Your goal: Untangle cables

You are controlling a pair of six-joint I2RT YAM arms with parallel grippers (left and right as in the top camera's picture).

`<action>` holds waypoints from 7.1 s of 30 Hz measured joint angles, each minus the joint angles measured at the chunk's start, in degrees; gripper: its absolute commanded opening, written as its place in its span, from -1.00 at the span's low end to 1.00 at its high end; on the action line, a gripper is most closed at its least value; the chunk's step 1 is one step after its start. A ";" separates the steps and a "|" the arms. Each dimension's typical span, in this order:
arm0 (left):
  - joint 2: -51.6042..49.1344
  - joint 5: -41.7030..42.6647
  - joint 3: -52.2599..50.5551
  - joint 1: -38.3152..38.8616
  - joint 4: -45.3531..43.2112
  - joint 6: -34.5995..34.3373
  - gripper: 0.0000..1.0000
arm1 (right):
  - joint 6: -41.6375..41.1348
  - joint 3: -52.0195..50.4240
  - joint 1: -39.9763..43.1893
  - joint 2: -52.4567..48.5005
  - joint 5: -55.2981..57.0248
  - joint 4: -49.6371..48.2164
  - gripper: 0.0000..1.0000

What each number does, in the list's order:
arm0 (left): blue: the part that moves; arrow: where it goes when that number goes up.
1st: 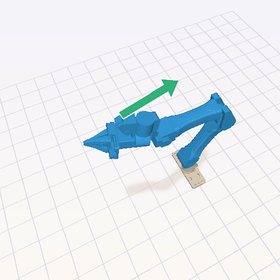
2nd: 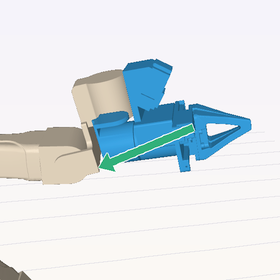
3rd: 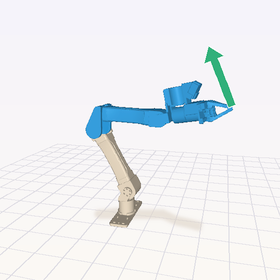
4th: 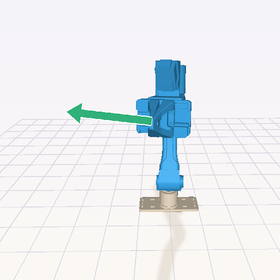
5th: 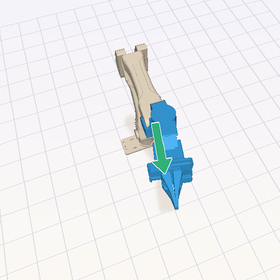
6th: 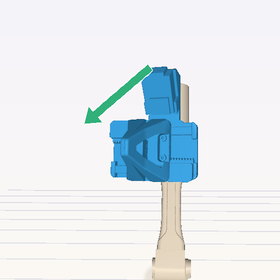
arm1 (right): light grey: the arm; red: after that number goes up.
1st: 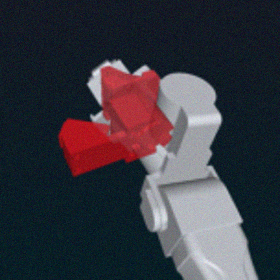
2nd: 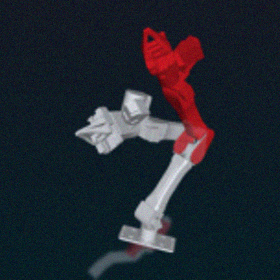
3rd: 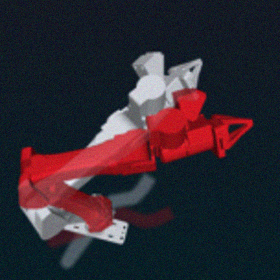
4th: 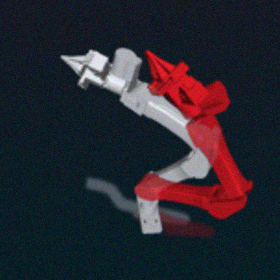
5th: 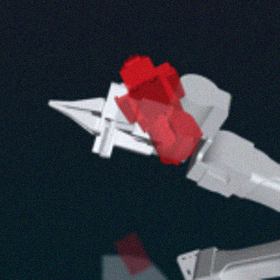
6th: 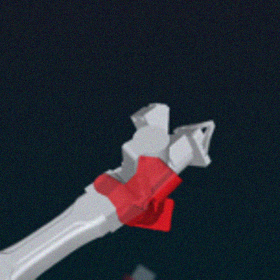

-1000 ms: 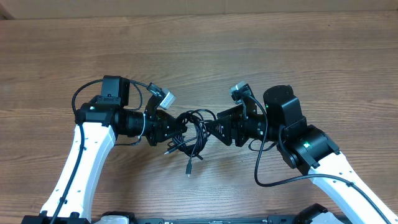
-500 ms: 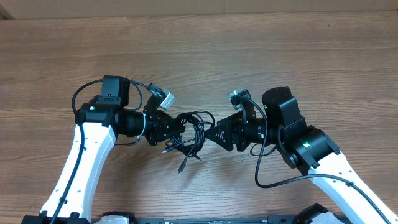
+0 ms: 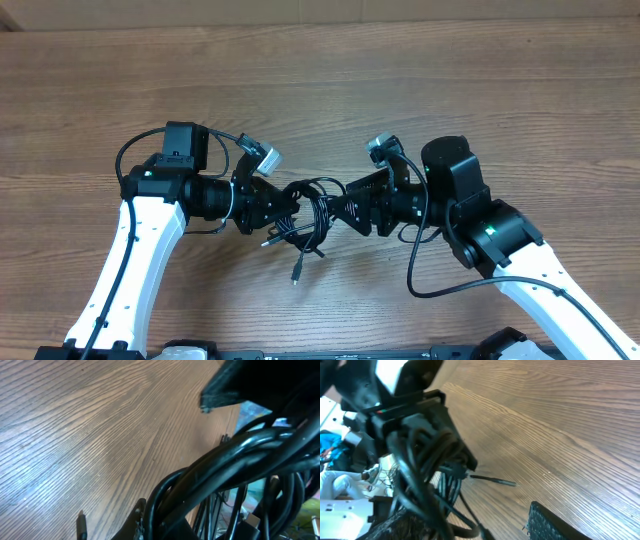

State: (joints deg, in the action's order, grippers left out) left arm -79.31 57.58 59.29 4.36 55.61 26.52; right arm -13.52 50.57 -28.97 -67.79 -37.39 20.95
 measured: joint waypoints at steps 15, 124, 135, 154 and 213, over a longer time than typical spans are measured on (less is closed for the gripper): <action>0.00 2.12 0.00 3.74 -1.11 -0.83 -0.92 | 0.04 0.00 0.00 -3.48 -1.11 -3.98 0.31; 13.05 -43.87 1.90 3.02 1.81 -16.31 -0.92 | -58.16 -0.02 -6.47 -16.11 11.78 -21.81 0.31; 13.05 -42.56 1.90 10.45 1.57 -15.61 -0.91 | -58.42 0.00 -7.93 -18.38 14.51 -23.74 0.00; 13.05 -46.03 1.90 10.67 1.16 -15.43 -0.92 | -58.88 0.00 -10.60 -18.86 15.34 -22.03 -0.65; 5.73 -41.20 1.95 11.30 -1.29 -26.51 -0.07 | -35.28 0.33 -11.21 -18.86 19.37 -18.32 -0.92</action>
State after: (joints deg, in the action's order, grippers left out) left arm -73.58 16.38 61.23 15.66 54.33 0.01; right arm -48.80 50.89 -40.18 -86.65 -18.02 2.63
